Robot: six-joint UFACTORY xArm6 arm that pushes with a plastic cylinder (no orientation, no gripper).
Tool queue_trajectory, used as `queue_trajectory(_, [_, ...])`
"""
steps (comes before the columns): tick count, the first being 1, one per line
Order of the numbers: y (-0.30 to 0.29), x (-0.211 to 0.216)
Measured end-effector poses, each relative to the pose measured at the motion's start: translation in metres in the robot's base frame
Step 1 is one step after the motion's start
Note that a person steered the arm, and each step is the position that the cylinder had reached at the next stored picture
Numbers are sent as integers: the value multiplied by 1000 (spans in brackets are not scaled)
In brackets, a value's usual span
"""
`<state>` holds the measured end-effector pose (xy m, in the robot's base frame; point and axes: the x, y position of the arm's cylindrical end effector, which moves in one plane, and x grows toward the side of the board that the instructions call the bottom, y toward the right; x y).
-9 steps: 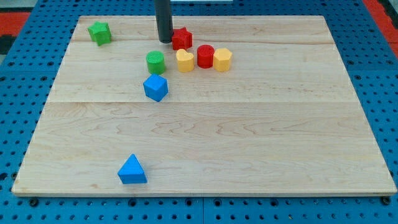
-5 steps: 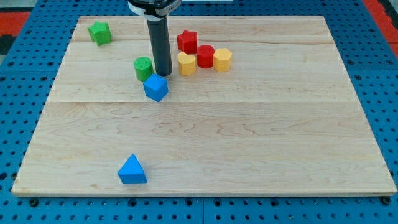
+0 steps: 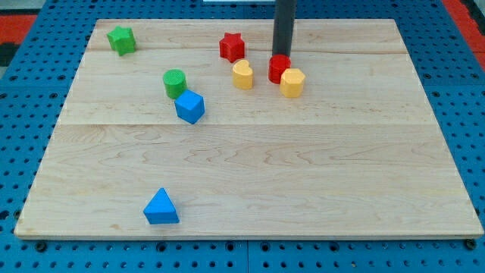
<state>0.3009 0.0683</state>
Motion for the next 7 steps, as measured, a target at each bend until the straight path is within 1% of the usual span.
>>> queue_trajectory(1, [0,48])
queue_trajectory(2, [1,47])
queue_trajectory(3, [2,6])
queue_trajectory(4, [-66,11])
queue_trajectory(5, [-28,60])
queue_trajectory(6, [-21,92])
queue_trajectory(7, [-29,97])
